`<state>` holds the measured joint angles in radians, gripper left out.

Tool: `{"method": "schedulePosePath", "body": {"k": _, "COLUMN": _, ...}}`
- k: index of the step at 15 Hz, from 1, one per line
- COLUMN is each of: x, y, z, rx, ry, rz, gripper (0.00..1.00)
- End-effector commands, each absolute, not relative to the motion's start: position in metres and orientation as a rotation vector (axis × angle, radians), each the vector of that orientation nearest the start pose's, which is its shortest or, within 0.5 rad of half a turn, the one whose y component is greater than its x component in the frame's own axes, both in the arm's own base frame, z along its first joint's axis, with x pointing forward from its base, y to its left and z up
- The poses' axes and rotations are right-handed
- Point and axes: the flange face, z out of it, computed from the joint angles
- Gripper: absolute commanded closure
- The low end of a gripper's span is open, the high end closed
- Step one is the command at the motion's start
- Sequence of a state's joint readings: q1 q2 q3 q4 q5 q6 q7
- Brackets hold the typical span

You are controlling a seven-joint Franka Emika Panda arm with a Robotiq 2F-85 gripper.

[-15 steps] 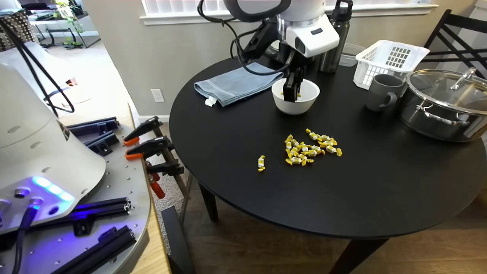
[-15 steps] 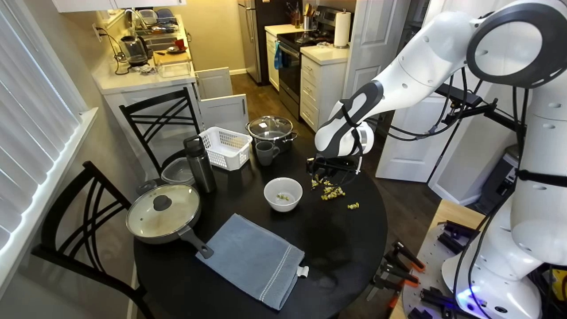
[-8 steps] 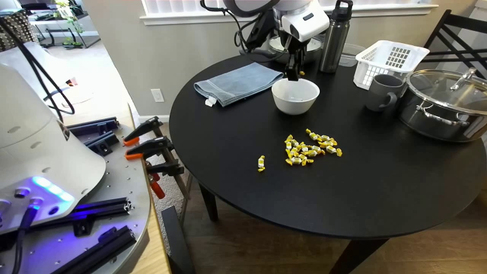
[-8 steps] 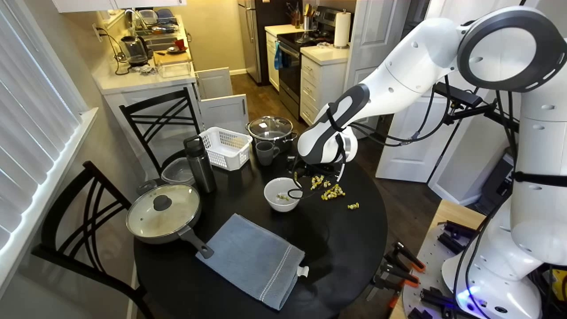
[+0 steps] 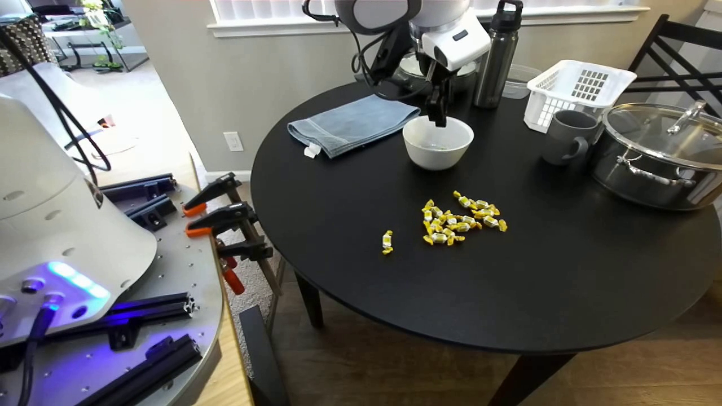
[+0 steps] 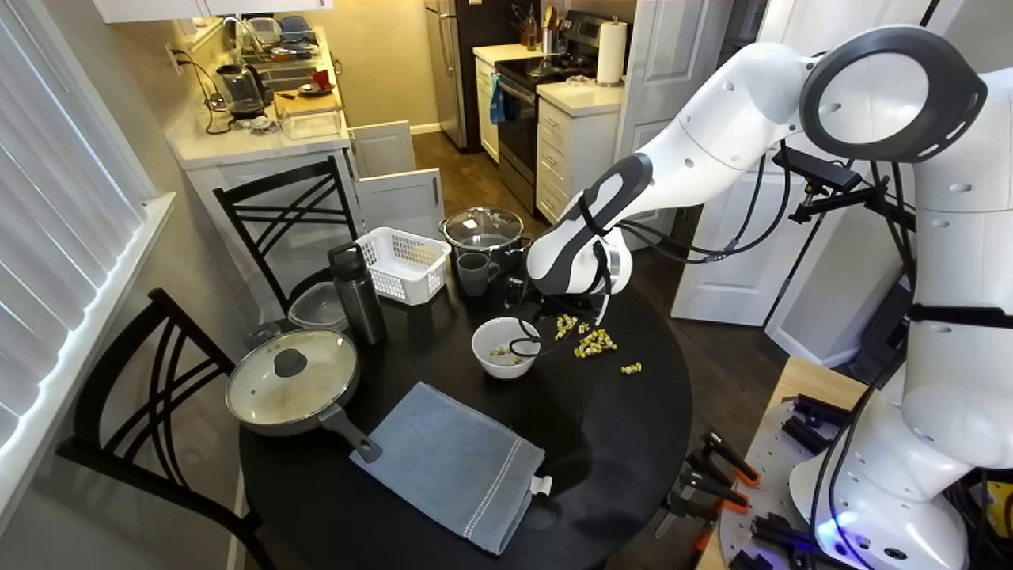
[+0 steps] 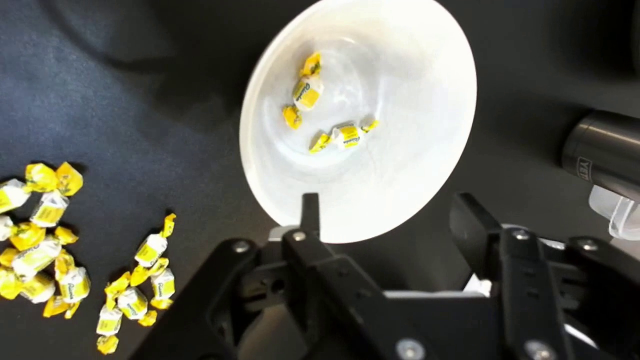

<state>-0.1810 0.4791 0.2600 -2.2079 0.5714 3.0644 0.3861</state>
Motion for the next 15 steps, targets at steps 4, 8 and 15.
{"method": "schedulePosePath", "body": {"k": 4, "x": 0.543, "y": -0.066, "z": 0.234, "rx": -2.574, "ry": 1.307, "rz": -0.346, "gripper": 0.0}}
{"method": "schedulePosePath", "body": {"k": 8, "x": 0.527, "y": -0.105, "z": 0.216, "rx": -2.668, "ry": 1.325, "rz": -0.198, "gripper": 0.0}}
{"method": "schedulePosePath", "body": {"k": 15, "x": 0.5, "y": -0.096, "z": 0.163, "rx": -2.691, "ry": 1.361, "rz": -0.064, "gripper": 0.0}}
